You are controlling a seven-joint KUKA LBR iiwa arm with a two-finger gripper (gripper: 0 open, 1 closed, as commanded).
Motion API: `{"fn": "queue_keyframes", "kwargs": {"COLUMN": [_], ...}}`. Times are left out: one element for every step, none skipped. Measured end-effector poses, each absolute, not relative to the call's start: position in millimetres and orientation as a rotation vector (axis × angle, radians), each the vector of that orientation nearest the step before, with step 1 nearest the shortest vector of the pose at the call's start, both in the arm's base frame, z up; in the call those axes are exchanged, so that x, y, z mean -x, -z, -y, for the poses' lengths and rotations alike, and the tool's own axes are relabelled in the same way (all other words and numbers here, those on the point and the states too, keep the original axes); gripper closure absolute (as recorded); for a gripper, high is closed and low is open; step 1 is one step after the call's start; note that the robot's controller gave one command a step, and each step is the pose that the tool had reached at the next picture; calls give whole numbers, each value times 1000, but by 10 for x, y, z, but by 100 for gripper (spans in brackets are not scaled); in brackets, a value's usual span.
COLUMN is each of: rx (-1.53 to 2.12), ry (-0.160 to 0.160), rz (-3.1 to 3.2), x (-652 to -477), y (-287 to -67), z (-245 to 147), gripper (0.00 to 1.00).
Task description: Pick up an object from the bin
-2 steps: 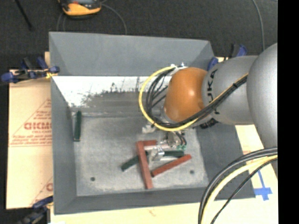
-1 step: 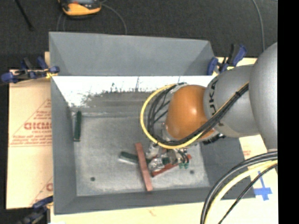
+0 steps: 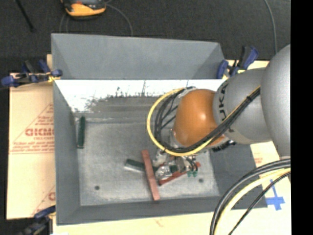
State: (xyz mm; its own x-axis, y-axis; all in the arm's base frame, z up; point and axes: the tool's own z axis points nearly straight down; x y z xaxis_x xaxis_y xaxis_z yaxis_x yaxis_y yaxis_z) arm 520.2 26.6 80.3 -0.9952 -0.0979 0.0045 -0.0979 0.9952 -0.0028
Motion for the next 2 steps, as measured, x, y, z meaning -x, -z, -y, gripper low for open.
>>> {"fn": "queue_keyframes", "kwargs": {"rx": [-328,-823], "ry": [-2,-2], "rz": [3125,3044], "x": [-5177,-5191], "y": [-1007,-2910], "z": [-225,-718], "gripper": [100,100]}}
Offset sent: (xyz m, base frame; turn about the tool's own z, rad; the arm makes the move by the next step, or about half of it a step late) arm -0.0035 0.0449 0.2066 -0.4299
